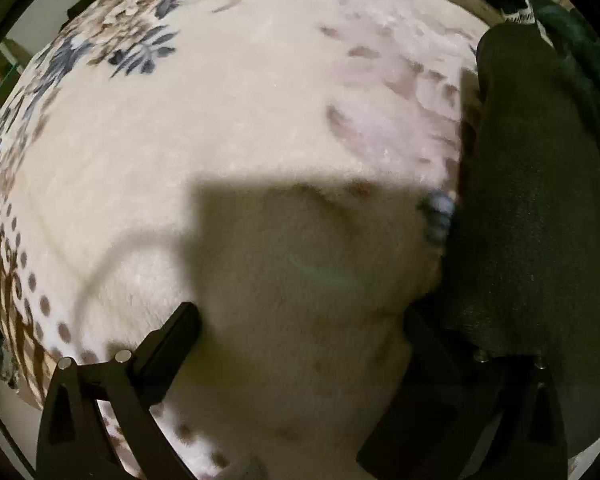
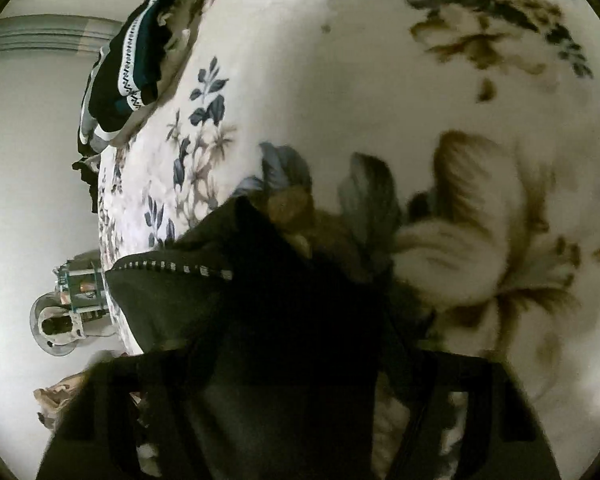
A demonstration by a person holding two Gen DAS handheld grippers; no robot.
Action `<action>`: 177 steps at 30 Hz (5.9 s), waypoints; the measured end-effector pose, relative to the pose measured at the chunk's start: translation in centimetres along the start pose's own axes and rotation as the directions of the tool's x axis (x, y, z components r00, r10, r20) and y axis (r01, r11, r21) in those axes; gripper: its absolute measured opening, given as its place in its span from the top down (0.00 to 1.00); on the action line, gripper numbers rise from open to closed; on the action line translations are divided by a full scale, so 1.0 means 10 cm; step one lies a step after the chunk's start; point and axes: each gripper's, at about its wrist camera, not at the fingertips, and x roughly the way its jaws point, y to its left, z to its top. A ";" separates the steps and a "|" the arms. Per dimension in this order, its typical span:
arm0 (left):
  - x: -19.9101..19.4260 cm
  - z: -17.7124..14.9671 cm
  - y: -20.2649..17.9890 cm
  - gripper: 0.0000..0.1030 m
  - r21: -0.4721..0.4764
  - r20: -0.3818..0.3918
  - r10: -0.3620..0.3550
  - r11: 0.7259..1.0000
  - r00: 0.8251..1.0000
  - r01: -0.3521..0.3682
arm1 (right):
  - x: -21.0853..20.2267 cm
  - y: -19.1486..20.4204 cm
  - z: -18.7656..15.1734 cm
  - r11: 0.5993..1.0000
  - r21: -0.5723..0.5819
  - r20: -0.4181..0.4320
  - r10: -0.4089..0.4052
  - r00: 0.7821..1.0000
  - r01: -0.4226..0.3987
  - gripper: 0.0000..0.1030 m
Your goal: Fold small clothes
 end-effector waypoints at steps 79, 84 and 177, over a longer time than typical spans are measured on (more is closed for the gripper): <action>-1.06 -0.33 0.08 0.43 -0.198 0.003 -0.288 0.939 0.958 0.283 | -0.11 -0.70 -1.87 0.899 0.432 0.008 0.081 0.997 -0.077 0.67; -1.03 -0.22 0.11 0.40 -0.190 0.026 -0.356 0.916 0.934 0.354 | -0.28 -0.77 -2.00 0.807 0.537 0.110 0.221 0.969 -0.245 0.30; -1.60 4.62 -0.55 0.00 0.424 0.225 -0.299 0.887 0.927 0.183 | -0.07 4.30 0.73 0.878 0.180 0.413 -0.476 0.776 0.443 0.00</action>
